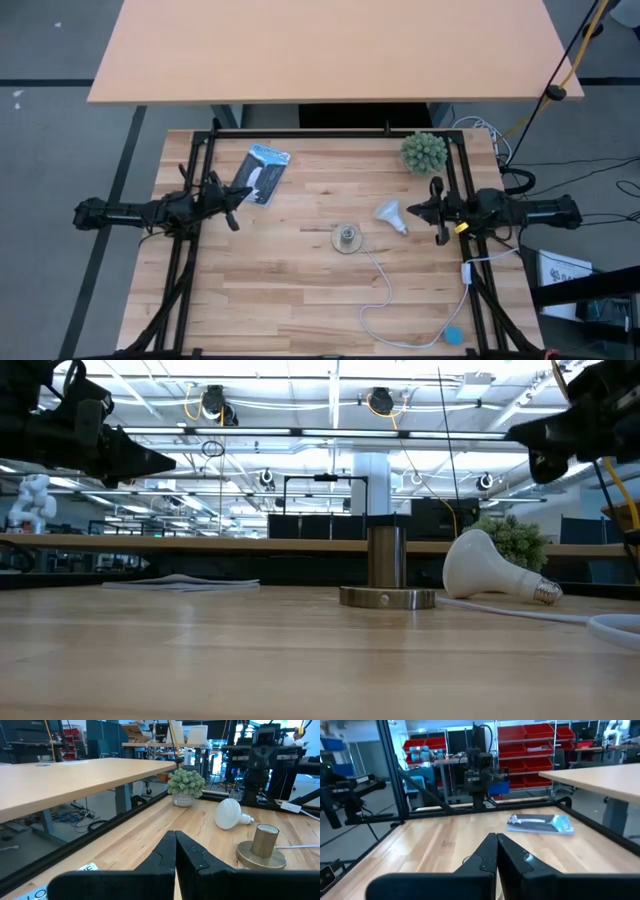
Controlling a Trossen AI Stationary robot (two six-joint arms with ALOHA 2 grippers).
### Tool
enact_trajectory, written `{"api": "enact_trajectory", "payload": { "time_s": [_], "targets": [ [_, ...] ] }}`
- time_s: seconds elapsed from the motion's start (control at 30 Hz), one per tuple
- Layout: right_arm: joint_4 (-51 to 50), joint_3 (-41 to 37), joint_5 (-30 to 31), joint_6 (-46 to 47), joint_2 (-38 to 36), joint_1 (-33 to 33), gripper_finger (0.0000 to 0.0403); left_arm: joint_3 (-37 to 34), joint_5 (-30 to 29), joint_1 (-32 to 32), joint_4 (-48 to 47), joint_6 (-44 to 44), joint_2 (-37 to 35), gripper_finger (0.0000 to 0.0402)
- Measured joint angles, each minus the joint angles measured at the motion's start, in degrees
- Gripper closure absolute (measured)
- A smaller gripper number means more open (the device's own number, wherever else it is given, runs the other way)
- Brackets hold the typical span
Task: Screw lightbulb
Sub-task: Return to home position
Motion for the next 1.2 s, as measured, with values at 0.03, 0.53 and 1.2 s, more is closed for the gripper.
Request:
{"api": "enact_trajectory", "payload": {
  "time_s": [0.03, 0.53, 1.2],
  "targets": [
    [1.66, -1.46, -0.06, 0.53, -0.02, 0.00, 0.0403, 0.00, 0.00, 0.00, 0.00, 0.00, -0.02, 0.0401],
    [2.86, -4.16, -4.64, 0.53, 0.69, -0.26, 0.0403, 0.02, 0.04, 0.00, 0.00, 0.02, -0.02, 0.0401],
    [2.84, -4.16, -5.97, 0.60, 1.47, -0.24, 0.0403, 0.02, 0.04, 0.00, 0.02, 0.00, -0.02, 0.0401]
  ]
}}
